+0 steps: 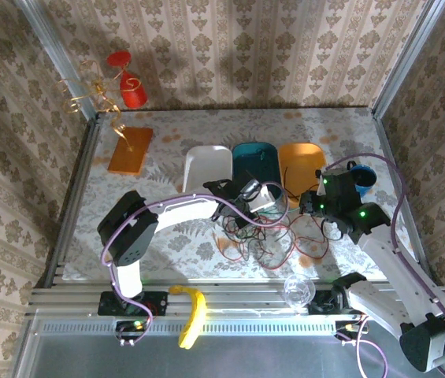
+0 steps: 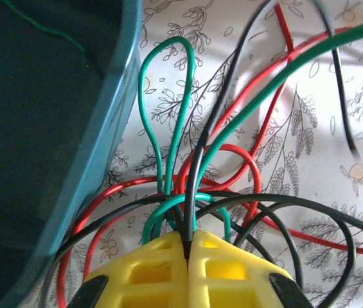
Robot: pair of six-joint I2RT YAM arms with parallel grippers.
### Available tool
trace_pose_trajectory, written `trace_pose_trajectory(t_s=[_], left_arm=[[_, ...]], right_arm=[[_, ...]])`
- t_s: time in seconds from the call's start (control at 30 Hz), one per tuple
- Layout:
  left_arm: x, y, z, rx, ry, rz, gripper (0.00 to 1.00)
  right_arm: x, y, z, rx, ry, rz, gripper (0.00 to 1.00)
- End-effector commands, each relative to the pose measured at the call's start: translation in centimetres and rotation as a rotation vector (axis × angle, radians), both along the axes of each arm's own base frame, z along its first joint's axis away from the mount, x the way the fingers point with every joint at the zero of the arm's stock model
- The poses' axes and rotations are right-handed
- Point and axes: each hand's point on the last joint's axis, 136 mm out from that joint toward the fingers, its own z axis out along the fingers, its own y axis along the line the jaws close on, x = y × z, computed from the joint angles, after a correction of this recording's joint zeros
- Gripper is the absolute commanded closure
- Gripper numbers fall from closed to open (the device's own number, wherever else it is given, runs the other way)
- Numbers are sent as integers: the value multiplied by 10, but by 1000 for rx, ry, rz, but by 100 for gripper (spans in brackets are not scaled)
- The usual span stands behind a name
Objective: Untangle the cables
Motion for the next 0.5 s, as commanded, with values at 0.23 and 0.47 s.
trace_pose_trajectory(t_s=[0.23,0.47], left_arm=[[3,31,11,-25,39,90,100],[0,55,15,-26,61,127,100]], right_arm=[[-1,-28,15,-63,-40,-72,100],[-7,-63,9,-90,-5,-196,100]])
